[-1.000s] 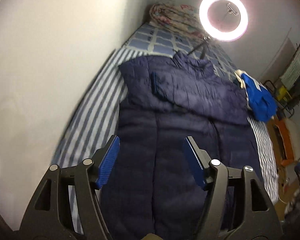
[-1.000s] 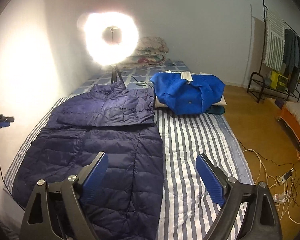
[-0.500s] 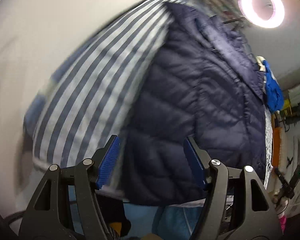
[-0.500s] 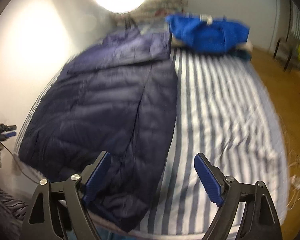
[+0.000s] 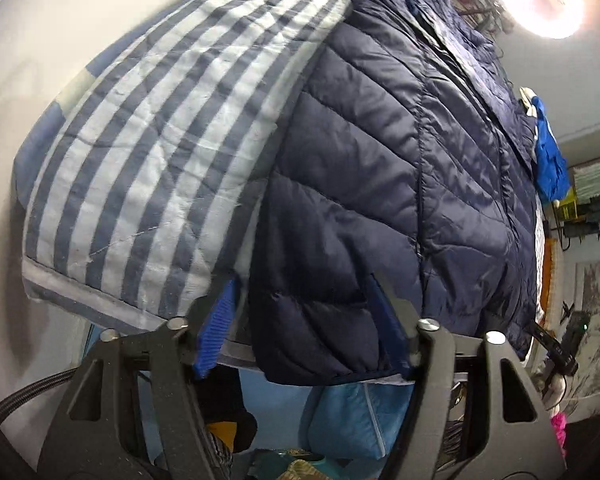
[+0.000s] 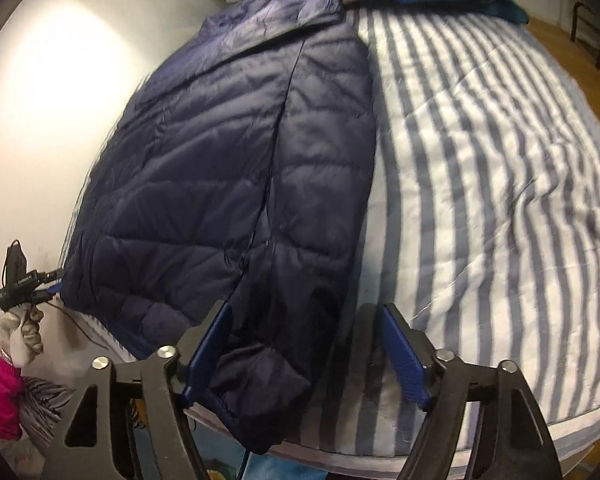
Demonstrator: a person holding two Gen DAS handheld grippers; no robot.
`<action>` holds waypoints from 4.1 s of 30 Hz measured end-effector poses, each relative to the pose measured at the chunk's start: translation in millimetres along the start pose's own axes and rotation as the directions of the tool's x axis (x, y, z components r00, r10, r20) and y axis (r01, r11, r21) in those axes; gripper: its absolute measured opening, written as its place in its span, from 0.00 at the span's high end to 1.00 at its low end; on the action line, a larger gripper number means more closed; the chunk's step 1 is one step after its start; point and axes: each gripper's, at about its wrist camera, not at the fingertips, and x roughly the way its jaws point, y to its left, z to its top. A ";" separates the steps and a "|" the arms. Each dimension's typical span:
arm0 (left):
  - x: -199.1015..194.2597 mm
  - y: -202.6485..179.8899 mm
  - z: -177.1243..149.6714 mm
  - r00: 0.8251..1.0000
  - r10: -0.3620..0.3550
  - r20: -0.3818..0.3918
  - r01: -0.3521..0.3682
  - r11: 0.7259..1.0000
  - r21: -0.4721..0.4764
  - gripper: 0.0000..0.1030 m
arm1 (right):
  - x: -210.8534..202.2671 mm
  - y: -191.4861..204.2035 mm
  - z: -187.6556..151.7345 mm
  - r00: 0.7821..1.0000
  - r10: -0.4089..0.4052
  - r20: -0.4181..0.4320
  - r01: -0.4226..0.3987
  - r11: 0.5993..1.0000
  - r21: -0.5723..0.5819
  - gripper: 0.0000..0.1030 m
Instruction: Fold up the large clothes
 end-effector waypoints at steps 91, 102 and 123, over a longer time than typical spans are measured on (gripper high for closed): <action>93.1 -153.8 360.8 0.956 -0.034 0.292 -0.061 0.949 0.308 0.40 | 27.2 -46.9 333.9 0.940 -0.038 0.338 0.066 0.995 -0.072 0.26; 117.9 -172.6 361.9 0.953 0.050 0.299 -0.162 0.918 0.363 0.90 | 55.4 -24.7 347.1 0.960 -0.083 0.268 0.128 0.980 -0.155 0.86; 124.7 -184.8 361.2 0.930 0.102 0.353 -0.247 0.884 0.396 0.74 | 66.5 -18.2 360.4 0.963 -0.122 0.242 0.166 0.971 -0.170 0.76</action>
